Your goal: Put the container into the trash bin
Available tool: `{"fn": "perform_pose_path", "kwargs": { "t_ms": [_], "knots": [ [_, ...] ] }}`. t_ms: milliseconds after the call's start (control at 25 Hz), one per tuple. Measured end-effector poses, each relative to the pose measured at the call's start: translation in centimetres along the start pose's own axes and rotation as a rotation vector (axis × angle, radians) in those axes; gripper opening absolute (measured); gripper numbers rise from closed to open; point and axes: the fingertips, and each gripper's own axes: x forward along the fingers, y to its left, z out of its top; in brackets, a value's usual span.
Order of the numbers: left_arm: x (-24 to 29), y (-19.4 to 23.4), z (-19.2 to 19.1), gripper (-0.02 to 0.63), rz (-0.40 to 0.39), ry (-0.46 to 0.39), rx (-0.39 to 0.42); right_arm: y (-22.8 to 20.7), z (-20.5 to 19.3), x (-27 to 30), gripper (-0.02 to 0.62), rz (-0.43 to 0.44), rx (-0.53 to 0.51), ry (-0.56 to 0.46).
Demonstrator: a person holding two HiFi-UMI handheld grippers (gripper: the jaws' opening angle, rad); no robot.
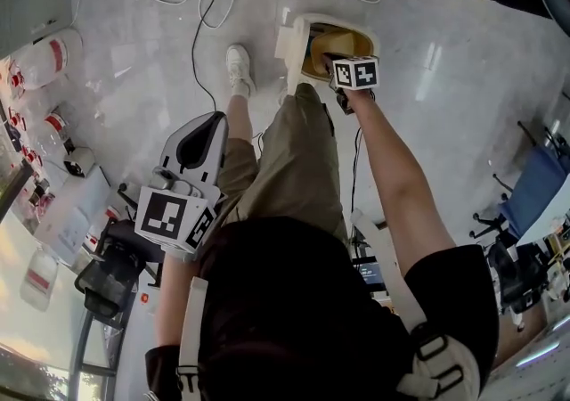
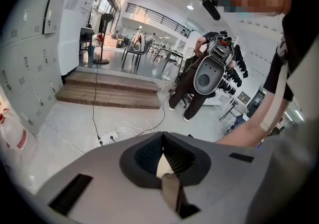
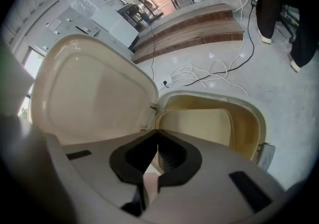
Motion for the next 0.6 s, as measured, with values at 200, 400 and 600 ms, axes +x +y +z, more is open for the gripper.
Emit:
{"fn": "perform_pose_path", "kwargs": {
  "t_ms": [200, 400, 600],
  "knots": [
    [0.2, 1.0, -1.1, 0.008, 0.005, 0.016, -0.021, -0.6, -0.2, 1.6, 0.018, -0.006, 0.013, 0.011],
    [0.5, 1.5, -2.3, 0.008, 0.009, 0.031, -0.035, -1.1, -0.3, 3.1, 0.018, -0.007, 0.023, 0.013],
    [0.6, 1.5, -2.7, 0.008, 0.009, 0.039, -0.034, -2.0, -0.4, 4.0, 0.018, -0.031, 0.032, 0.028]
  ]
}}
